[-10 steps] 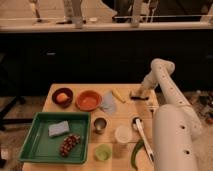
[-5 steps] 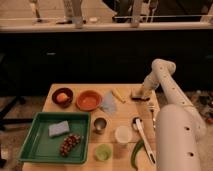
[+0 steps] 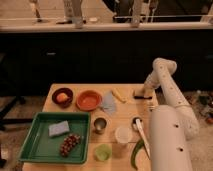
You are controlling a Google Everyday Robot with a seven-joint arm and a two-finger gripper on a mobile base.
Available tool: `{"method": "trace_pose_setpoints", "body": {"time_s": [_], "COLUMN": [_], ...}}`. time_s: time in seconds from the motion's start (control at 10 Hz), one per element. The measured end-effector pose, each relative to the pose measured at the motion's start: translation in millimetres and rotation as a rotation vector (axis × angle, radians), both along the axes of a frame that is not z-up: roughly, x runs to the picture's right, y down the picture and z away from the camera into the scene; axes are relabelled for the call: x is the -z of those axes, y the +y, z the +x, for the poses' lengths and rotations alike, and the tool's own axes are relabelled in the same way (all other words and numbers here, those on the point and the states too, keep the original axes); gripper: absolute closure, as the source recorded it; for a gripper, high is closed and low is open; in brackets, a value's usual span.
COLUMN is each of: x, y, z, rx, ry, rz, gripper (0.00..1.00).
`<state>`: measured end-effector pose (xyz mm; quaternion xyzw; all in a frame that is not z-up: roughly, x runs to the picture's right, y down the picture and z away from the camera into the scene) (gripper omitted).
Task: Wipe table surface with eraser
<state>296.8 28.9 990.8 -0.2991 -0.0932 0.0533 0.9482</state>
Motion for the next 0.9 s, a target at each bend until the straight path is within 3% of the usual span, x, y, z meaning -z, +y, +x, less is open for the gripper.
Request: {"method": "trace_pose_setpoints", "body": {"time_s": [0.2, 0.4, 0.9], "x": [-7.2, -6.8, 19.2], "y": [-11, -16, 3], "z": [-7, -30, -35], "rx": [0.003, 0.022, 0.011], "ry": [-0.010, -0.062, -0.113], "rz": [0.014, 0.022, 0.004], "gripper": [1.00, 1.00, 1.00]}}
